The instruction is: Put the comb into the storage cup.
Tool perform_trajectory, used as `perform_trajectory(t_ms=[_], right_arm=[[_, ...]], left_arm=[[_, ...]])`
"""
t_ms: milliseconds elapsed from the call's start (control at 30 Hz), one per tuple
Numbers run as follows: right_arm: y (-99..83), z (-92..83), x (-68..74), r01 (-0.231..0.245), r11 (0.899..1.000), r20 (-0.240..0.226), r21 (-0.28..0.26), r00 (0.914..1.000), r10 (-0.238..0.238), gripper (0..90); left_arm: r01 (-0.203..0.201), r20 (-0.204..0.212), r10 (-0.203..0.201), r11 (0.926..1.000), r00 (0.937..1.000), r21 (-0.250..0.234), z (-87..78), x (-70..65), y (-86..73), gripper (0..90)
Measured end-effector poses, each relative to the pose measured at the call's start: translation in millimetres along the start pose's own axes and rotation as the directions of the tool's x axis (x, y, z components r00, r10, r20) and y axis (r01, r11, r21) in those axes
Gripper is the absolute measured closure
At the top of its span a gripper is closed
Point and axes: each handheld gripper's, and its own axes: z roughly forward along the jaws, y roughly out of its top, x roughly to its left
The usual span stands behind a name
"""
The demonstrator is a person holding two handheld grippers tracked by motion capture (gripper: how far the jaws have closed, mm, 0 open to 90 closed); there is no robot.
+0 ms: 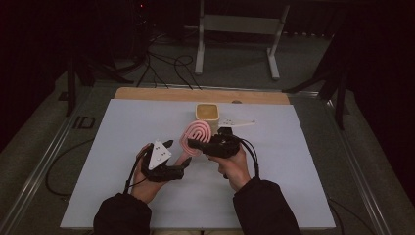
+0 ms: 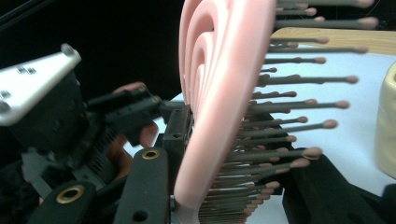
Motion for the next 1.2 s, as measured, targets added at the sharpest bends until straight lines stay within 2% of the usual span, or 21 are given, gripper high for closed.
perform_trajectory(t_ms=[167, 267, 300, 333, 433, 633, 967, 1033, 1200], right_arm=[[-1.5, -1.0, -2.6, -0.007, 1.000, 0.002, 0.003, 1.0000, 0.007, 63.7], [-1.3, -1.6, -3.3, -0.005, 1.000, 0.005, 0.003, 1.0000, 0.005, 63.7], [-1.1, -2.2, -3.5, -0.007, 1.000, 0.006, 0.002, 1.0000, 0.007, 63.7], [-0.6, -3.4, -4.2, -0.008, 1.000, 0.008, -0.001, 0.9999, 0.008, 63.7], [0.4, -5.1, -5.6, -0.009, 1.000, 0.014, -0.006, 0.9999, 0.009, 63.7], [0.7, -8.1, -7.8, -0.015, 1.000, 0.021, -0.008, 0.9997, 0.015, 63.6], [2.1, -10.9, -10.1, -0.028, 1.000, 0.036, -0.005, 0.9990, 0.028, 63.6], [2.6, -11.8, -11.1, -0.029, 1.000, 0.041, -0.009, 0.9987, 0.029, 63.6], [5.7, -14.5, -12.8, -0.035, 0.999, 0.053, -0.019, 0.9980, 0.036, 63.6]], left_arm=[[0.010, -0.033, -0.011, 0.9999, 0.9994, -0.012, -9.8, 7.9, 3.4, 13.2], [0.009, -0.032, -0.009, 1.0000, 0.9995, 0.002, -13.0, 11.7, 1.9, 3.7], [0.018, -0.020, -0.017, 0.9998, 0.9996, 0.010, -17.1, 16.2, -1.4, 3.7], [0.021, -0.024, -0.021, 0.9998, 0.9995, 0.007, -19.7, 18.5, -3.7, 0.3], [0.038, -0.043, -0.037, 0.9993, 0.9984, 0.005, -27.9, 27.1, -11.2, 0.2], [0.105, -0.056, -0.106, 0.9942, 0.9928, -0.024, -51.0, 47.0, -34.7, 0.1], [0.148, -0.093, -0.149, 0.9888, 0.9844, -0.021, -75.4, 55.1, -72.6, 0.2], [0.139, -0.102, -0.140, 0.9901, 0.9849, -0.018, -78.1, 53.9, -75.1, 0.2], [0.089, -0.133, -0.089, 0.9961, 0.9871, -0.007, -79.3, 48.9, -77.1, 0.2]])
